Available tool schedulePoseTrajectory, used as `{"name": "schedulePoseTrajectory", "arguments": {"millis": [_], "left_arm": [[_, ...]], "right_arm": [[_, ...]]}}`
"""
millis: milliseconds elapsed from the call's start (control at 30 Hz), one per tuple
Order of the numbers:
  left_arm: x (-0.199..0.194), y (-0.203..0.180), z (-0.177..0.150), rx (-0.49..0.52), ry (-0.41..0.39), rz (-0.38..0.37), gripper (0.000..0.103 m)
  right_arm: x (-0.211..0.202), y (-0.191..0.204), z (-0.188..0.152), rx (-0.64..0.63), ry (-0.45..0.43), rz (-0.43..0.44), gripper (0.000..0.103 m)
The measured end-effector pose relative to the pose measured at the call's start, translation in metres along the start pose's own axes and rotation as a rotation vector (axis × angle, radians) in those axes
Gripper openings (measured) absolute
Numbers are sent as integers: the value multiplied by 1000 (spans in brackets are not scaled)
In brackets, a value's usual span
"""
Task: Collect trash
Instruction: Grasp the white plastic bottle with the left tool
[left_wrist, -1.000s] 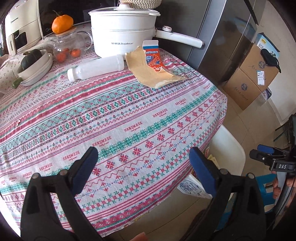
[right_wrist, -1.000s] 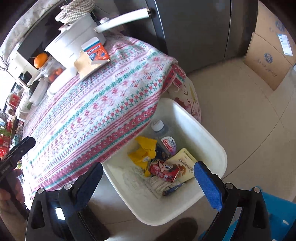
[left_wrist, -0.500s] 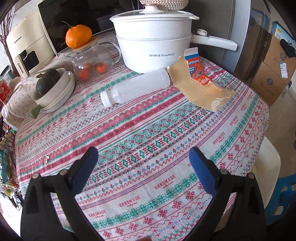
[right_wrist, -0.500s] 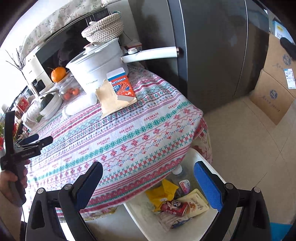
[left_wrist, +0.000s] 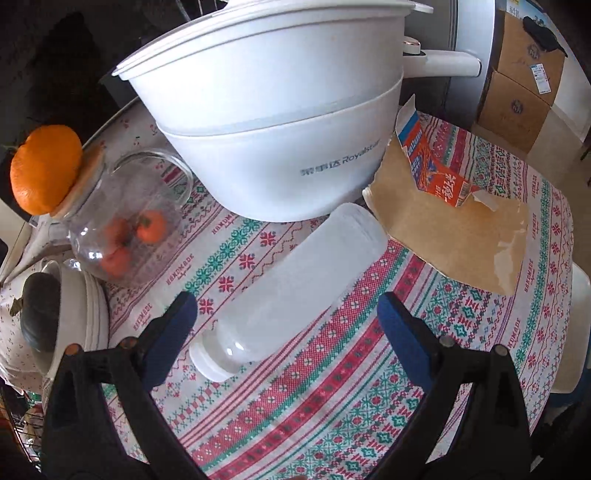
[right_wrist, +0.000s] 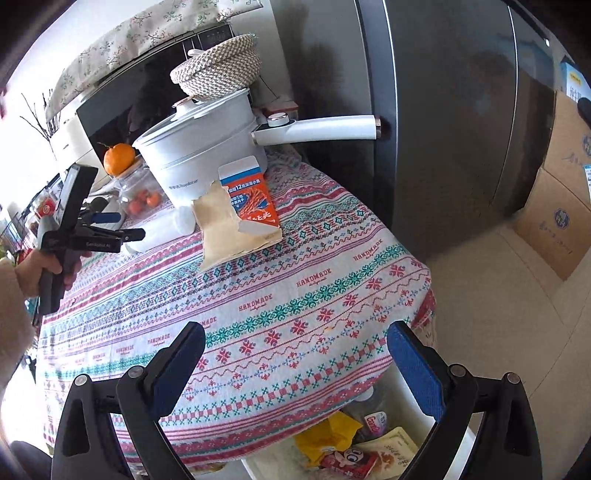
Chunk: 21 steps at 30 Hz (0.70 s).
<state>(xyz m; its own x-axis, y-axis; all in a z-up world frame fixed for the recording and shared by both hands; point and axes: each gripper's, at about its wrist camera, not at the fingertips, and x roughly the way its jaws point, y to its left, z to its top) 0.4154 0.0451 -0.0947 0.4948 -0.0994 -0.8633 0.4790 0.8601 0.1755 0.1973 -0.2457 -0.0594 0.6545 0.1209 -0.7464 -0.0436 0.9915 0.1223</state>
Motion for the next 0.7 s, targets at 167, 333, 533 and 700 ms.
{"name": "schedulePoseTrajectory", "arguments": {"millis": [167, 333, 533, 700], "left_arm": [[27, -1, 18, 59, 52, -64, 98], [45, -16, 14, 86, 139, -107, 95], [39, -43, -2, 83, 190, -171, 70], [38, -59, -12, -27, 255, -148, 58]], "right_arm": [[17, -8, 2, -2, 17, -16, 100], [24, -8, 4, 7, 27, -14, 100], [23, -2, 3, -4, 31, -5, 100], [22, -1, 8, 24, 23, 8, 100]]}}
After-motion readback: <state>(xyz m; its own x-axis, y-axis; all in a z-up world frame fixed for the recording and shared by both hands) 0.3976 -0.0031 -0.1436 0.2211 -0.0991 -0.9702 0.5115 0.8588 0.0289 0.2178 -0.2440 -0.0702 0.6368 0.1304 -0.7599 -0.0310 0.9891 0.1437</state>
